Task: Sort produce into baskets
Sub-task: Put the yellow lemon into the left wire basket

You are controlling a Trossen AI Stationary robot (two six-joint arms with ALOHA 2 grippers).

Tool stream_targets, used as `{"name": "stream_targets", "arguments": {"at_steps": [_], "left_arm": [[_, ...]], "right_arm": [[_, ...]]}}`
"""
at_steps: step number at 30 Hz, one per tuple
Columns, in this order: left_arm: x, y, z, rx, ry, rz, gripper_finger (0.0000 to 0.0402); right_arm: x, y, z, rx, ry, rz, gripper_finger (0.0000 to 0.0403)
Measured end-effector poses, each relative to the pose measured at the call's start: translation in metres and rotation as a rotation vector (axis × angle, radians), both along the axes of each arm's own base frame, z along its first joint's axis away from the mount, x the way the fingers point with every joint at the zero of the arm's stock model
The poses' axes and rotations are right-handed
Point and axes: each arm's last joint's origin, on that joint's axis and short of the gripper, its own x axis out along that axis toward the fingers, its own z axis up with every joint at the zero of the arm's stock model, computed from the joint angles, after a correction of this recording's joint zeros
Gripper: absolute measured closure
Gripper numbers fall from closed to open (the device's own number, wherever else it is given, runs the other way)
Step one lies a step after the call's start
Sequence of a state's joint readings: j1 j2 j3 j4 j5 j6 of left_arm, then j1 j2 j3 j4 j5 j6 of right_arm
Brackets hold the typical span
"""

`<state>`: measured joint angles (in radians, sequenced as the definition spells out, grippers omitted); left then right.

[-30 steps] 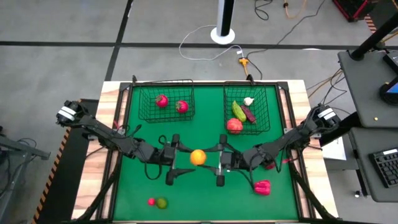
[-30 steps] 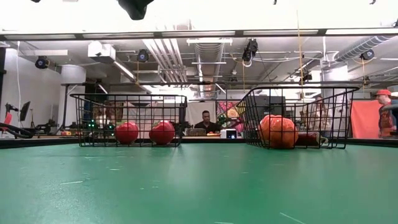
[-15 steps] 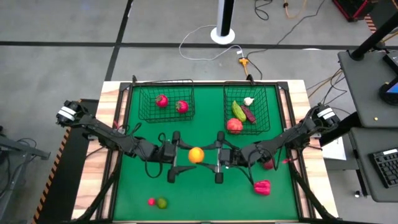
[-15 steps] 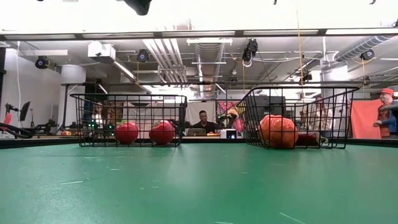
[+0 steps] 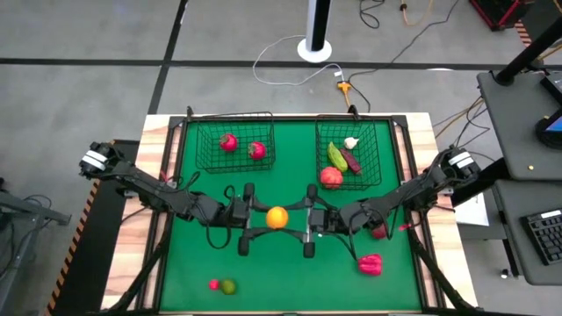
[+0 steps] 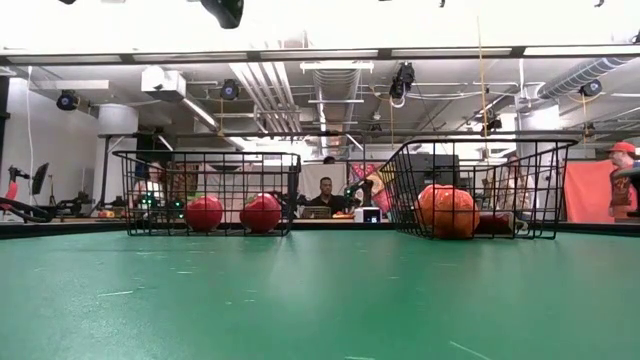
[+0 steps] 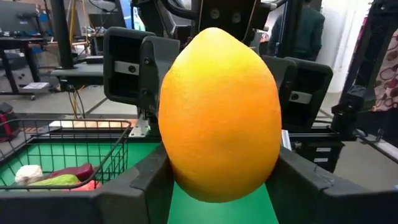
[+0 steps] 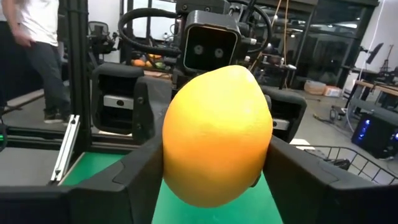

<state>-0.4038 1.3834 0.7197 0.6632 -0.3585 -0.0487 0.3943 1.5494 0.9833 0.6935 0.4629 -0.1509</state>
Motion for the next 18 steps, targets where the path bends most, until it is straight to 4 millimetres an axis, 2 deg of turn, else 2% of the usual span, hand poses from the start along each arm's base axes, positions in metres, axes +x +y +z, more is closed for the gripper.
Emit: {"name": "stream_targets", "arguments": {"at_steps": [6, 11, 18], "left_arm": [[-0.001, 0.004, 0.002, -0.001, -0.006, 0.06, 0.0212], [-0.002, 0.011, -0.002, -0.003, 0.063, 0.165, 0.0212], [-0.018, 0.047, 0.008, -0.029, 0.159, 0.358, 0.021]], "right_arm": [[-0.005, -0.005, 0.008, 0.031, 0.015, -0.021, 0.0106], [-0.015, -0.013, 0.019, 0.076, 0.107, -0.104, 0.008], [-0.03, -0.03, 0.039, 0.134, 0.151, -0.197, 0.0078]]}}
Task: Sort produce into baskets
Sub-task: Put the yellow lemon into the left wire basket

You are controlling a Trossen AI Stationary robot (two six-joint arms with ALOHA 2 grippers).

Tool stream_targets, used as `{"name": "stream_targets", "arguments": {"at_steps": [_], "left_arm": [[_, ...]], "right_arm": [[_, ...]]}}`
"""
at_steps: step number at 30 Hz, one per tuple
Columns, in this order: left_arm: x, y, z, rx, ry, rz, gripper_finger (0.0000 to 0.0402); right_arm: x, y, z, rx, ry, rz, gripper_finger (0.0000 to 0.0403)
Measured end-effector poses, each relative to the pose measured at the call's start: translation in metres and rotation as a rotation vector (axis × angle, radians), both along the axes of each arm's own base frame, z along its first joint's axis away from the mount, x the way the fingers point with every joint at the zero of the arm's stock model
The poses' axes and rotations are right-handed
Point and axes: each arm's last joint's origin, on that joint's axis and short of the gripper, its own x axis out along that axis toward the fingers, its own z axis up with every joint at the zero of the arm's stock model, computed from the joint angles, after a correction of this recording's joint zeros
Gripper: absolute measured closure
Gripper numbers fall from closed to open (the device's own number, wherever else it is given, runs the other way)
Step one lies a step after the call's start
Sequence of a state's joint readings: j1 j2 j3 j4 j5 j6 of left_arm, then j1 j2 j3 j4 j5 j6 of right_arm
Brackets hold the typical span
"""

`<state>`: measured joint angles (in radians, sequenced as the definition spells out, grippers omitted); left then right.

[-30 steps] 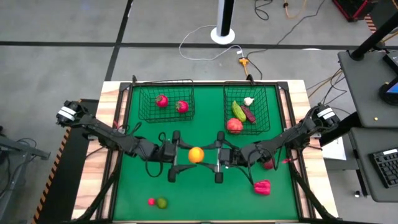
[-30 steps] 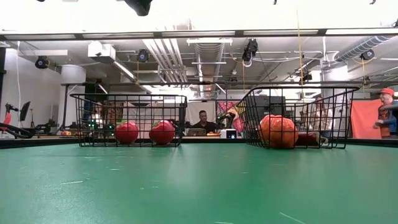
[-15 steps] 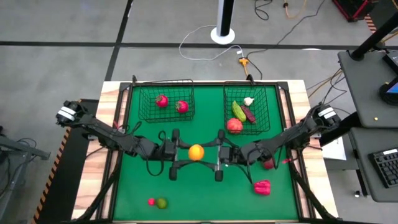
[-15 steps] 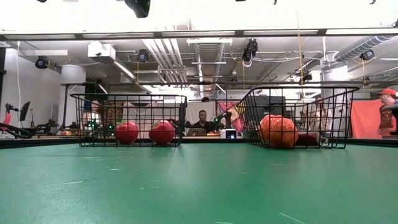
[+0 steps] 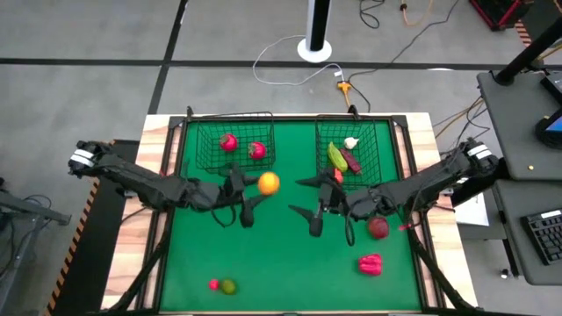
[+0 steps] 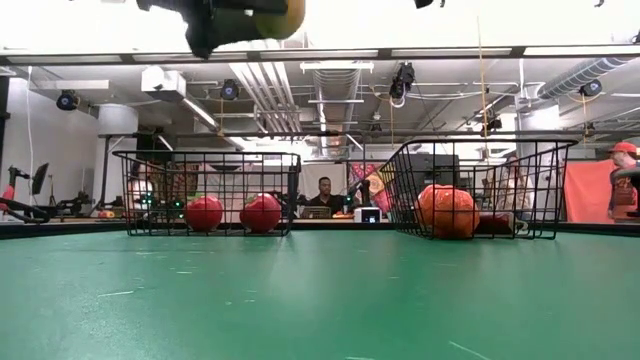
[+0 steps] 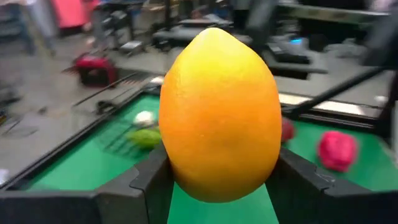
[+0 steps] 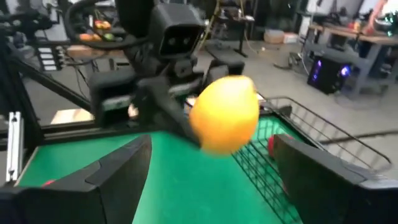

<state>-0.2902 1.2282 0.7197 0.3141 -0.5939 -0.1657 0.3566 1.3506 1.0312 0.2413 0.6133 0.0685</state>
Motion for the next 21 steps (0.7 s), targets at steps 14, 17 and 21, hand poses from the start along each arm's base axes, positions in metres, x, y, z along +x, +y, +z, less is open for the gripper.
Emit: {"name": "stream_targets", "arguments": {"at_steps": [14, 17, 21], "left_arm": [[-0.069, 0.148, 0.044, -0.17, 0.616, 0.478, 0.0209], [-0.075, 0.17, 0.042, -0.295, 0.73, 0.395, 0.021], [-0.076, 0.186, 0.025, -0.386, 0.898, 0.39, 0.021]], "right_arm": [[0.002, -0.012, -0.013, 0.049, 0.087, -0.054, 0.0078], [0.005, -0.015, -0.018, 0.064, 0.106, -0.069, 0.0078], [0.008, -0.014, -0.025, 0.09, 0.124, -0.068, 0.0078]]}}
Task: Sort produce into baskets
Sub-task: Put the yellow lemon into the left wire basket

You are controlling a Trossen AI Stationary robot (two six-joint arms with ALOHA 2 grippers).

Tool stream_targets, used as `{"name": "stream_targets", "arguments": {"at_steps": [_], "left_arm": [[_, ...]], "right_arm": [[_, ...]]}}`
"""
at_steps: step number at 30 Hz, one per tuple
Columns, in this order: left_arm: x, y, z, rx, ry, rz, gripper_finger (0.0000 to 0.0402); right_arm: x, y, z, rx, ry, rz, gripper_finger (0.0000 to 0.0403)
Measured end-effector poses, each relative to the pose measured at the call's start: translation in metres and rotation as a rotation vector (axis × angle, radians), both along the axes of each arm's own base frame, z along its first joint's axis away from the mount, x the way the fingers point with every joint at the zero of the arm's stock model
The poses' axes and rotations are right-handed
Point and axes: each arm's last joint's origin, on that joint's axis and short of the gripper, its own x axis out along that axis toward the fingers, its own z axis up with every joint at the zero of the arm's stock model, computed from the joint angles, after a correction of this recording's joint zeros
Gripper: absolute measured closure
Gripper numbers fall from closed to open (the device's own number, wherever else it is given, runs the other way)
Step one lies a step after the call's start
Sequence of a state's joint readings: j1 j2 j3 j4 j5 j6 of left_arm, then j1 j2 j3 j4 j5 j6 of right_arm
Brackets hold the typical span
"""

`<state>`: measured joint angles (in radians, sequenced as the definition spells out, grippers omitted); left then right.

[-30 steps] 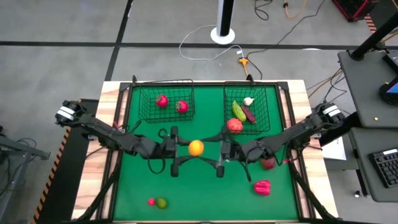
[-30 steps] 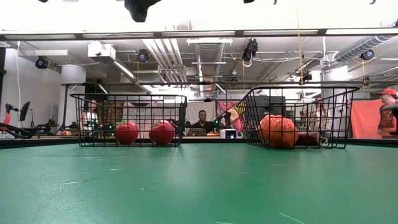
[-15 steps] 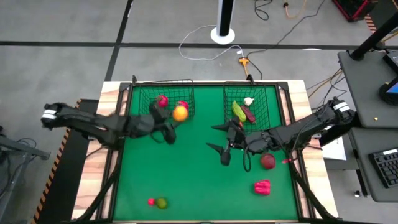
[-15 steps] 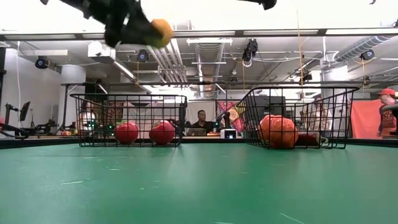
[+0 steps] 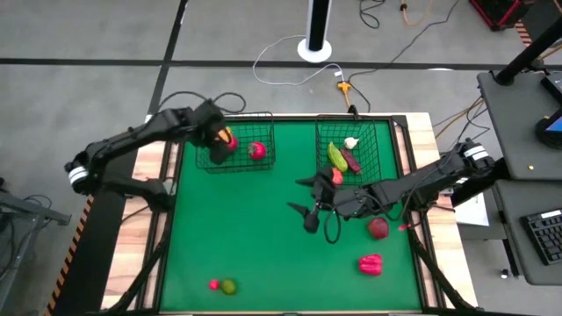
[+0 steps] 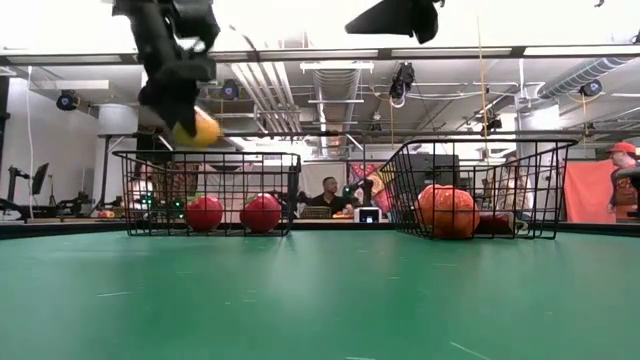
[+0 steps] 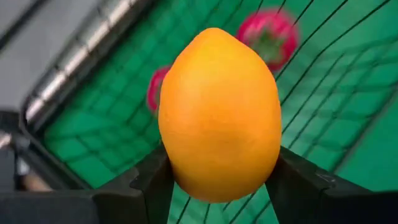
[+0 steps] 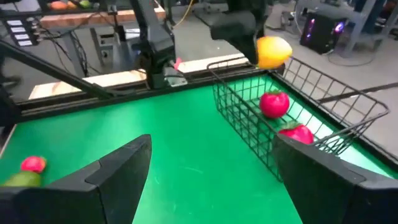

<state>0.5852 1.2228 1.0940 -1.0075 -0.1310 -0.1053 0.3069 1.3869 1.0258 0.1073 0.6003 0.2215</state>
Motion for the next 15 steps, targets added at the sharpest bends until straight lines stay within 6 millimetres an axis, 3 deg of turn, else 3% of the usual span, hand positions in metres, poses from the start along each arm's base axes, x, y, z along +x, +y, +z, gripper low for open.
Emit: {"name": "stream_targets", "arguments": {"at_steps": [7, 15], "left_arm": [[0.013, 0.014, -0.031, -0.107, 0.253, -0.043, 0.0211], [0.023, 0.02, -0.048, -0.135, 0.325, -0.077, 0.0206]], "right_arm": [[0.003, -0.002, -0.004, 0.017, 0.005, -0.019, 0.0078], [0.003, -0.001, -0.005, 0.046, -0.002, -0.016, 0.0078]]}}
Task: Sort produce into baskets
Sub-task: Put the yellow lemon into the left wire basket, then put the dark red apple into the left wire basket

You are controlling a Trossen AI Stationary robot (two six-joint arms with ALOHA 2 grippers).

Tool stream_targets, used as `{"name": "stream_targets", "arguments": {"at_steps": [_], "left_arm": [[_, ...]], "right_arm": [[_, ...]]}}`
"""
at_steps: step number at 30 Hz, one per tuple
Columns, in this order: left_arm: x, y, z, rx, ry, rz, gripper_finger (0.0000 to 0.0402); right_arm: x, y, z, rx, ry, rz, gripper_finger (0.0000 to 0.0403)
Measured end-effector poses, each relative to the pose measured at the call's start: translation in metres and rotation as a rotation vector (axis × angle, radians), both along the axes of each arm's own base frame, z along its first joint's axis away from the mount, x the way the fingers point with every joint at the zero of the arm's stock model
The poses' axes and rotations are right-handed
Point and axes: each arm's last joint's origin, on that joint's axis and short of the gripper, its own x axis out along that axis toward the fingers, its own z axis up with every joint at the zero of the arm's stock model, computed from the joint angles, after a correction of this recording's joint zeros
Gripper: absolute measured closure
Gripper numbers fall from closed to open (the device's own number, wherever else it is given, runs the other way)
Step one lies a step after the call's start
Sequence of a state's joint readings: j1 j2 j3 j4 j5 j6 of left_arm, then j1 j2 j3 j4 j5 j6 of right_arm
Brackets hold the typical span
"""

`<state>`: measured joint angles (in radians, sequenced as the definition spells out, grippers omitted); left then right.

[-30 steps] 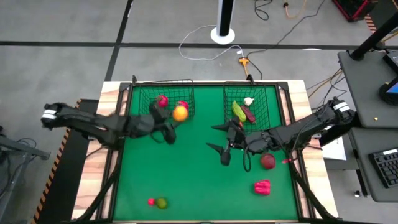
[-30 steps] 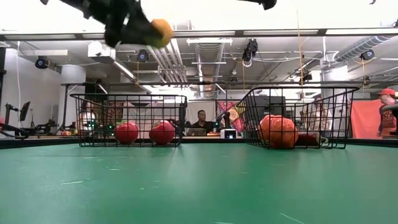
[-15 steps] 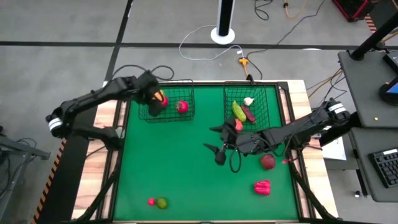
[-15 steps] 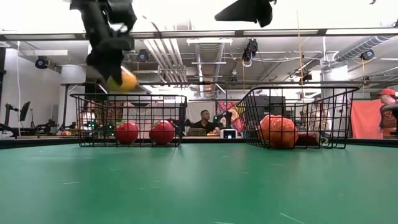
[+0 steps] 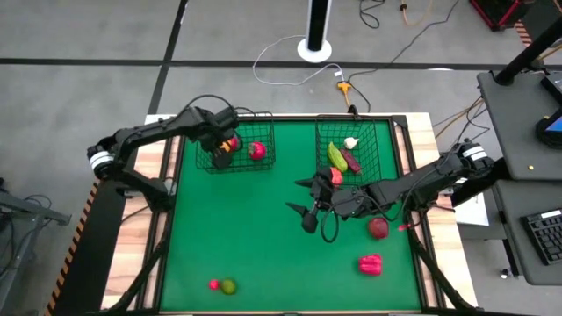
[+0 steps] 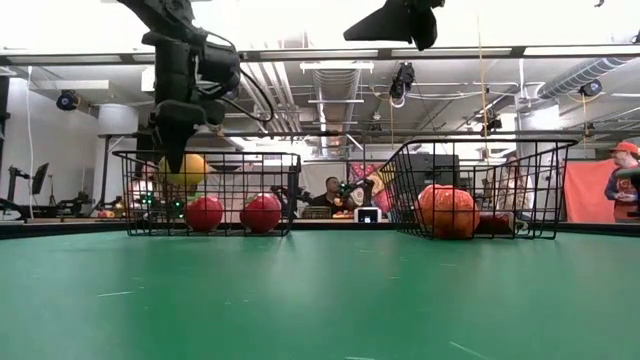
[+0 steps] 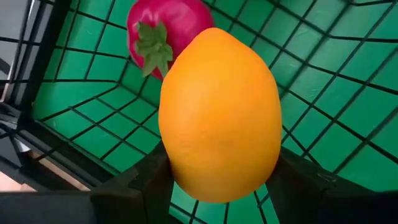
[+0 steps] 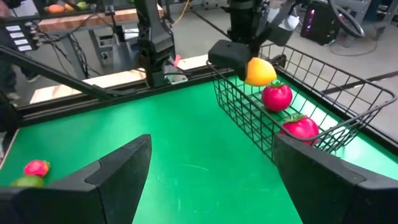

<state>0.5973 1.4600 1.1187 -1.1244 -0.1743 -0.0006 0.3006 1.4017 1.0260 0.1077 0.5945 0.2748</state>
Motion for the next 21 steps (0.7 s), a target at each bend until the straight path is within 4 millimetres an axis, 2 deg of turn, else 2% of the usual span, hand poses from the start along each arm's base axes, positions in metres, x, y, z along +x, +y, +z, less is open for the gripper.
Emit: {"name": "stream_targets", "arguments": {"at_steps": [5, 14, 21], "left_arm": [[0.001, 0.001, -0.001, 0.007, 0.007, -0.001, 0.0194], [-0.002, -0.001, 0.006, 0.061, 0.007, -0.006, 0.0122], [0.0, -0.007, 0.009, 0.074, -0.026, 0.011, 0.0114]], "right_arm": [[-0.001, 0.0, 0.001, 0.007, -0.005, -0.003, 0.0078], [-0.011, -0.003, 0.005, 0.091, 0.039, -0.028, 0.0078], [-0.019, -0.004, 0.028, 0.216, 0.209, -0.067, 0.0078]]}}
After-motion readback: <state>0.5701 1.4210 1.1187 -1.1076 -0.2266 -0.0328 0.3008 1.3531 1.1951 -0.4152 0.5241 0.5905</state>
